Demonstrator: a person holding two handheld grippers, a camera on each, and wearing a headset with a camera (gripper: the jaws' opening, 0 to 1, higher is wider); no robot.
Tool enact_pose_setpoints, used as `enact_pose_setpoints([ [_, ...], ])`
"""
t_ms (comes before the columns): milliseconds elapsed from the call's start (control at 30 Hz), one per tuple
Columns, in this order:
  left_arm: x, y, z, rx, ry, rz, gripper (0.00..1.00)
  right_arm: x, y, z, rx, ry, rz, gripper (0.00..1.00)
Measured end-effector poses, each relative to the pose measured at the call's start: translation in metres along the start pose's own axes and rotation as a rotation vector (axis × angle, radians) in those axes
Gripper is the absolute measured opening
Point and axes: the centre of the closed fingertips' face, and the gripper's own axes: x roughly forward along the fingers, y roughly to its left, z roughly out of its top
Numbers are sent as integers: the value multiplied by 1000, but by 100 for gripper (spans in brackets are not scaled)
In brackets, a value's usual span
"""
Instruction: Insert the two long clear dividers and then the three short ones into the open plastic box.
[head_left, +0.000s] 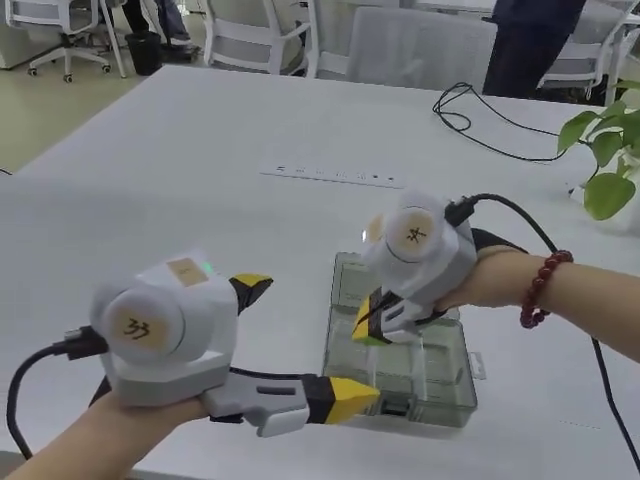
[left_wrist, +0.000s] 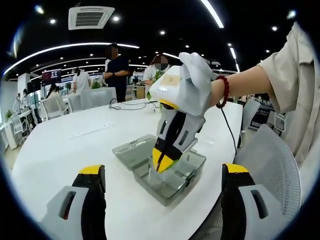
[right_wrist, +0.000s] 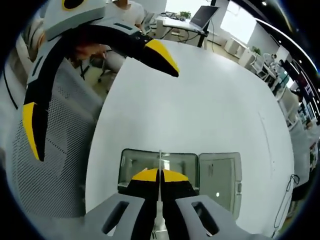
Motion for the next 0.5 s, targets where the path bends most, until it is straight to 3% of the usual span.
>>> enact_pose_setpoints([
  [167,0,0,0,4,-1,6,99,6,1,-2,-16,5,8,2],
  [300,0,1,0,4,2,14,99,10,-1,-6,40,6,5,2],
  [500,0,2,1,12,4,20,99,18,0,-8,41,20,16,2],
])
